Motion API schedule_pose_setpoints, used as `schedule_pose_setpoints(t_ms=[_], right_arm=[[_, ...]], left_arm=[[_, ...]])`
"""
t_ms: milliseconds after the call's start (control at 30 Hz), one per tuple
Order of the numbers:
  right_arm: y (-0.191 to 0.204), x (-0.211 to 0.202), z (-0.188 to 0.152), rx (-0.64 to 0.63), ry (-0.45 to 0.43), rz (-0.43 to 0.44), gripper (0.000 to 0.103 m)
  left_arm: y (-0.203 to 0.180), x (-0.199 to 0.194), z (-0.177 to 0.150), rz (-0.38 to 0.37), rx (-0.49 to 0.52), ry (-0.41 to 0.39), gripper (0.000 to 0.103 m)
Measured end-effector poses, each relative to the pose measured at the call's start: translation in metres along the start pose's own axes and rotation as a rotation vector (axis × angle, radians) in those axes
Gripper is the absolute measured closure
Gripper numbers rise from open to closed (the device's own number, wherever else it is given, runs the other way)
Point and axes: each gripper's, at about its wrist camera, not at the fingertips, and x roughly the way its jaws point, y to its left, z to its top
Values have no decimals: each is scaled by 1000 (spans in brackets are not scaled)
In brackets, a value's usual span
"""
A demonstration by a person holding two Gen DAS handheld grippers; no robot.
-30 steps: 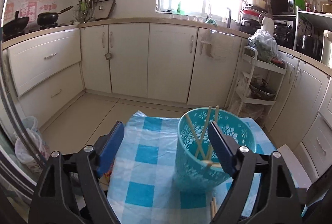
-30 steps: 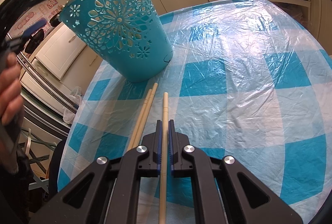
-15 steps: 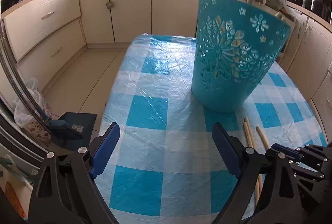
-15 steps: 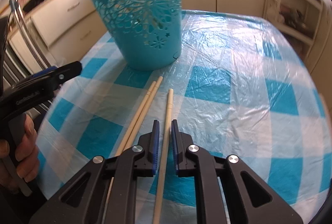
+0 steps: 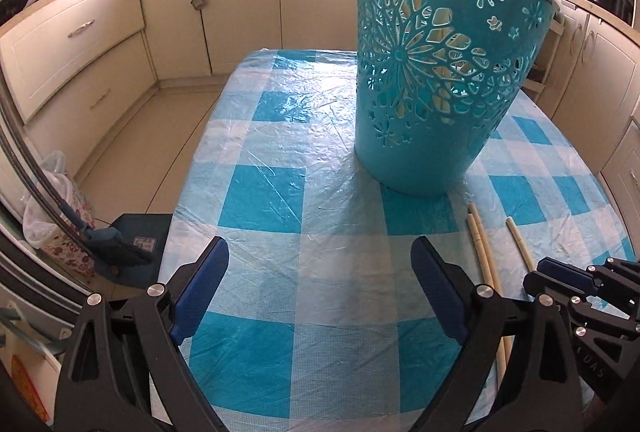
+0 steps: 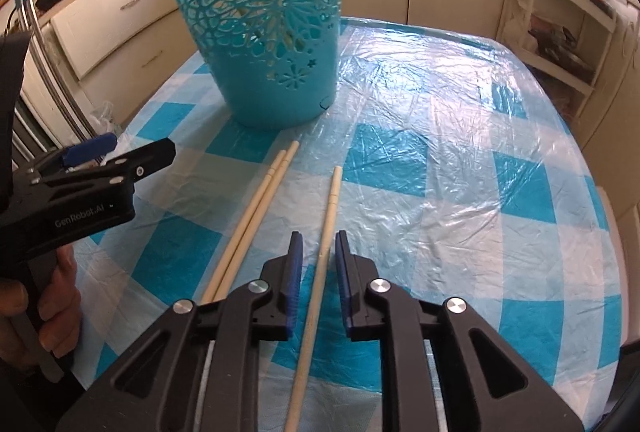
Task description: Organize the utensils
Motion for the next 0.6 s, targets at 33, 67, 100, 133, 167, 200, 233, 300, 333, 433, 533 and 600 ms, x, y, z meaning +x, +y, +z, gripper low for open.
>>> schedule_pose_setpoints(t_ms=[33,67,100,133,167,200,233,300,333,433,533,600], right_arm=[[1,0,0,-1,-6,-6,88],[-1,0,-1,10,-12,-10,93],[-4,0,-1,35,-14,-4,95],[-8,-1,-2,66,-15,15,97],[-14,-3,-3,100,-19,33,97],[-20,-6,-4,127,-32,46,97],[-23,-10,-4,143,-44,58,97],[-30,-21,-4,182,-79,103,97],[-32,-27,-2,195,-95,121,97],[-36,-46,5,219,-146,165,97],[-37,-63,15,238,-194,209,97],[-37,-74,22,247,-229,233,97]], left_arm=[[-1,1,0,0,2,4,14],[-1,1,0,1,3,7,14],[-1,1,0,3,4,7,14],[-2,1,0,4,6,10,14],[-2,2,0,5,7,12,13],[-3,3,0,6,8,16,13],[-3,3,0,6,8,19,13],[-4,4,0,7,10,22,13],[-4,4,0,7,11,24,13],[-4,6,0,9,11,29,13],[-3,7,0,7,8,34,13],[-3,7,0,5,6,38,13]])
